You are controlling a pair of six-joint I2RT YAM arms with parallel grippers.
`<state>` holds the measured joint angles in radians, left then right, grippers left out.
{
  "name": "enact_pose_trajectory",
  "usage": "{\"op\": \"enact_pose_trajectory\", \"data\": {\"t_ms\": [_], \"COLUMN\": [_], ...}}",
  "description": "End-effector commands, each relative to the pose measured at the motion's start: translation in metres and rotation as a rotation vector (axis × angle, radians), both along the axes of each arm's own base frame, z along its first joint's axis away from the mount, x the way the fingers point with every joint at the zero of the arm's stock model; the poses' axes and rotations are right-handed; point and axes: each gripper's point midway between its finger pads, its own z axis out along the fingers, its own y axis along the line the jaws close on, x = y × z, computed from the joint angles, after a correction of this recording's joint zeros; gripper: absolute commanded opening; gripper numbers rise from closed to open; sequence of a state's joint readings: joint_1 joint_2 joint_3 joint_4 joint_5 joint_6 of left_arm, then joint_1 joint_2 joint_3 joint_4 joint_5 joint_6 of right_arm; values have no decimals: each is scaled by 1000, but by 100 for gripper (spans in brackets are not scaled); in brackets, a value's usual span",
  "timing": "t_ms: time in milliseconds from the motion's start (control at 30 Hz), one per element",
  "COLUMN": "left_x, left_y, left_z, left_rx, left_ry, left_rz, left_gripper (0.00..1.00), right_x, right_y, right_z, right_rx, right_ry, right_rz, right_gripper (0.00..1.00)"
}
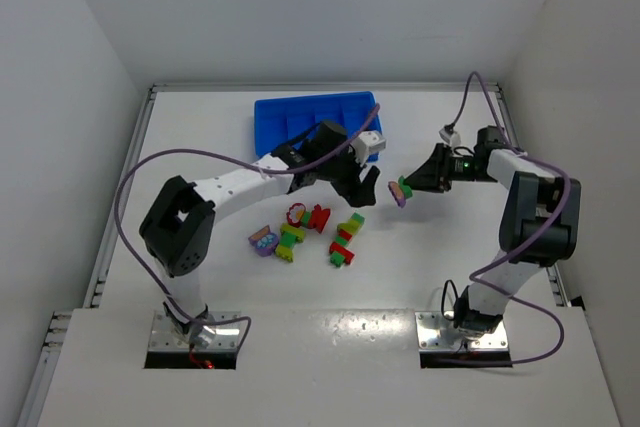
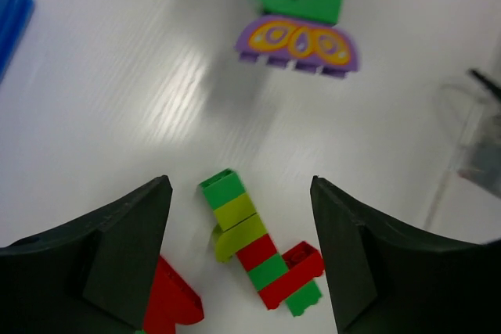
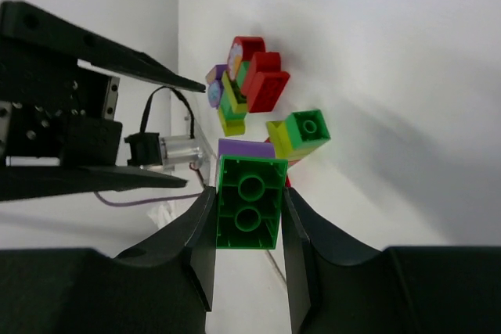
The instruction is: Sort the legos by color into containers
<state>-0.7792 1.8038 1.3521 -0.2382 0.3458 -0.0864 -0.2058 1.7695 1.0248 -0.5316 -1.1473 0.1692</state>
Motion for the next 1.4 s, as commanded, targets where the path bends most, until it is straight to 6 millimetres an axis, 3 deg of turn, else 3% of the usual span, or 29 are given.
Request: {"op": "enact_pose_trajectory", "data": {"t_ms": [0,100,200,400,433,500,600,933,1167,1300,1367], "left_x": [-26,-39,-51,-67,-65,-64,-55,-52,-52,-56,-56], "left_y": [-21,-20,-22,-24,-26,-27,-27,-25,-25,-23,-24], "left_z": [48,73,86,80,86,75,75,79,79,77,78], "left_rx": [-226,-375,-463,-518,-527,-514,-516,-523,-523,-527,-530], "left_ry": [124,221,307,449,436,476,462,455,455,468,460], "left_rz": [-221,-330,-420,-543,-547,-543,-524,-527,-527,-561,-565], "left_gripper": [78,78,78,75,75,74,74,68,48,48,54], "right_x": [-5,-9,-17,-24,-26,-25,-28,-37,-38,-40,-42], "right_y": [9,12,18,32,35,38,46,56,58,59,59], "right_z": [41,58,72,86,86,93,98,97,95,91,87], "right_rx": [94,154,207,225,227,225,223,170,145,124,117], "right_ry": [-140,-206,-235,-309,-308,-357,-383,-428,-453,-456,-445], "right_rz": [64,111,144,204,215,237,270,312,325,337,337], "right_gripper": [0,0,0,0,0,0,0,0,0,0,0]}}
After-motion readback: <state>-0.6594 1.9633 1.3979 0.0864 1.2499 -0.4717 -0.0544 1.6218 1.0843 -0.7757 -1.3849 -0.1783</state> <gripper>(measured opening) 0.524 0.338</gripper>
